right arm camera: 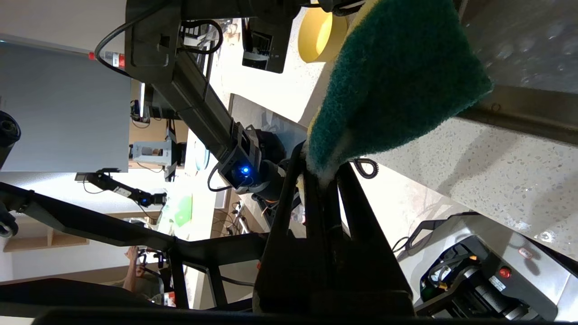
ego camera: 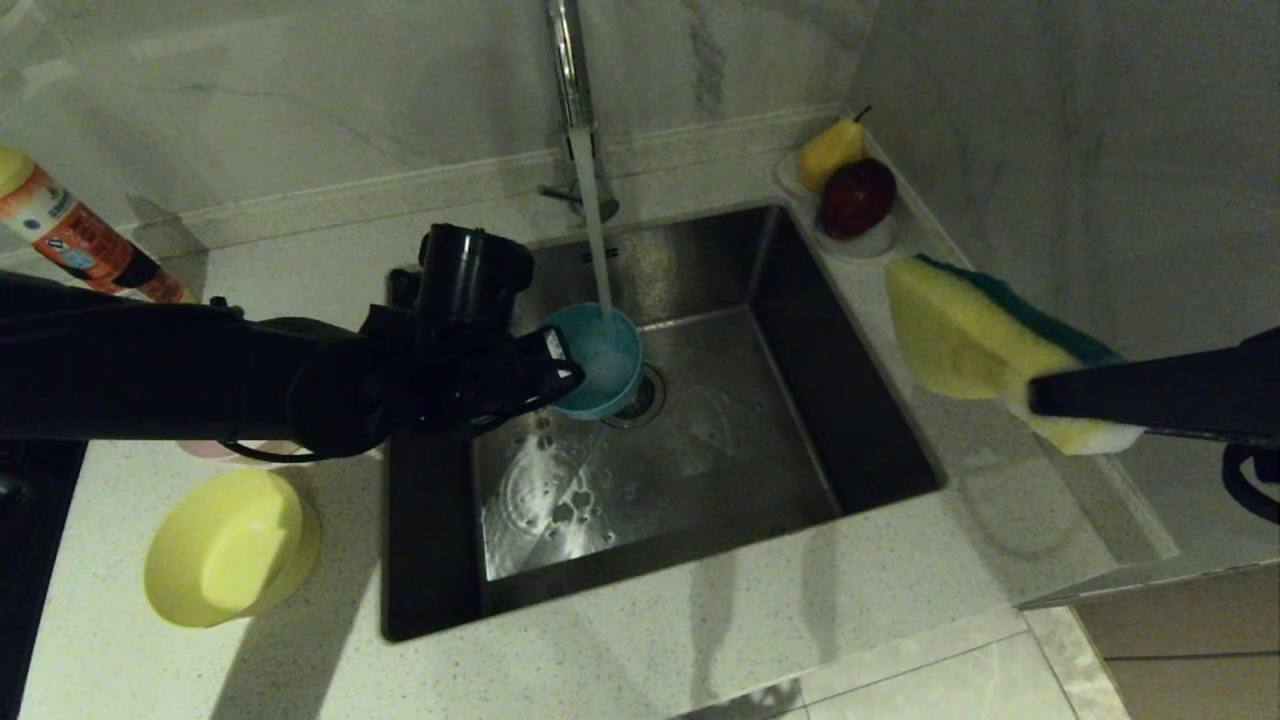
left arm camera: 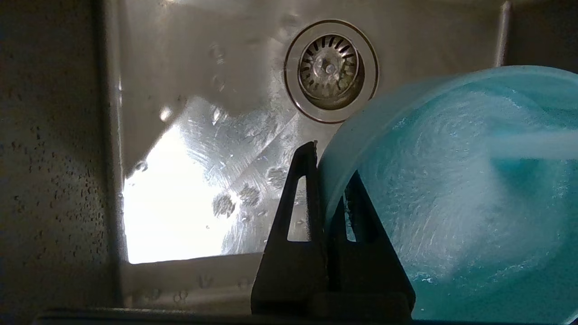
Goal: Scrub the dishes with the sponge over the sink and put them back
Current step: Rinse the bowl
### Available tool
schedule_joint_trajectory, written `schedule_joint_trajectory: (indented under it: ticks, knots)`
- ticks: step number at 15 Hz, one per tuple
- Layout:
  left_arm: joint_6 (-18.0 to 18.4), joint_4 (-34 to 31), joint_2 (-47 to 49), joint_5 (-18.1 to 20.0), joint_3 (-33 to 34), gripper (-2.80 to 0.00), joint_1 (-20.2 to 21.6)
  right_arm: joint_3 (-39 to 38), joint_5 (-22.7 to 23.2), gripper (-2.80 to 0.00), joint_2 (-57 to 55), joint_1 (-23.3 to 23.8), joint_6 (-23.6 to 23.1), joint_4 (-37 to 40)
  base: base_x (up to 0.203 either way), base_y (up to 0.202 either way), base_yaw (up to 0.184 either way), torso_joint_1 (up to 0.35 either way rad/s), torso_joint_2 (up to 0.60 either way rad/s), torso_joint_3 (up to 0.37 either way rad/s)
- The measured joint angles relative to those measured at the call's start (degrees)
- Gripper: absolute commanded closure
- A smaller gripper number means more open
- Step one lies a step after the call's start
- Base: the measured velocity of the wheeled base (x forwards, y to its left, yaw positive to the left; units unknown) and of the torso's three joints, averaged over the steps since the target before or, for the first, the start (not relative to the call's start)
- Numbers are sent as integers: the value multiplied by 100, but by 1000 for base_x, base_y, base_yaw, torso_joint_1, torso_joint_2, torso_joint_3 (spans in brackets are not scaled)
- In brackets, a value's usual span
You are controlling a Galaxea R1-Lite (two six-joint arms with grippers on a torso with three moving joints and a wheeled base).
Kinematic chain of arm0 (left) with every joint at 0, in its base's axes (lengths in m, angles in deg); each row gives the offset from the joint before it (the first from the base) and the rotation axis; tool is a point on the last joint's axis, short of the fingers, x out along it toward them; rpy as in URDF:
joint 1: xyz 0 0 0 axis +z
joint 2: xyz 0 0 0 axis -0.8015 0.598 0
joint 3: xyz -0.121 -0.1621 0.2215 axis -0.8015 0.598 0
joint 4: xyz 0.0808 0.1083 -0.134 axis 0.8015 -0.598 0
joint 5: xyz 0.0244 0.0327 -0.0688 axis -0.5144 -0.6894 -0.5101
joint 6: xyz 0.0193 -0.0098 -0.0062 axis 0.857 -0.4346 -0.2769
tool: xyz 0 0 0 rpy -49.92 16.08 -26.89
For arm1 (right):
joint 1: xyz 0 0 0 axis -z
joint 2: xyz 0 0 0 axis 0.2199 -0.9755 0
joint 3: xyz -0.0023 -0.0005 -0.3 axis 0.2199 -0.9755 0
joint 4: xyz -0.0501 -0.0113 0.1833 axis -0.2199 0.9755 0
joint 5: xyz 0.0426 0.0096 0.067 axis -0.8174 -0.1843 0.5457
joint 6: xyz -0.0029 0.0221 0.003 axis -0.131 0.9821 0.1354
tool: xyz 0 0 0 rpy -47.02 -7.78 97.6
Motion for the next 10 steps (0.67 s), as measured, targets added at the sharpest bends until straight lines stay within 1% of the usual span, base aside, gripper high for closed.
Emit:
schedule_joint_trajectory:
  ticks: [8,9,10]
  knots:
    - [6,1,-96,-16,80,0,-20,-90,10,0,2,68,-1,0,0,0,0,0,0,0]
    - [12,6,-129,-46,141,0,-22,-98,25,0,4,95,0,1,0,0,0,0,0,0]
    - [24,21,-172,-214,237,0,-24,-119,74,0,6,115,-2,1,0,0,0,0,0,0]
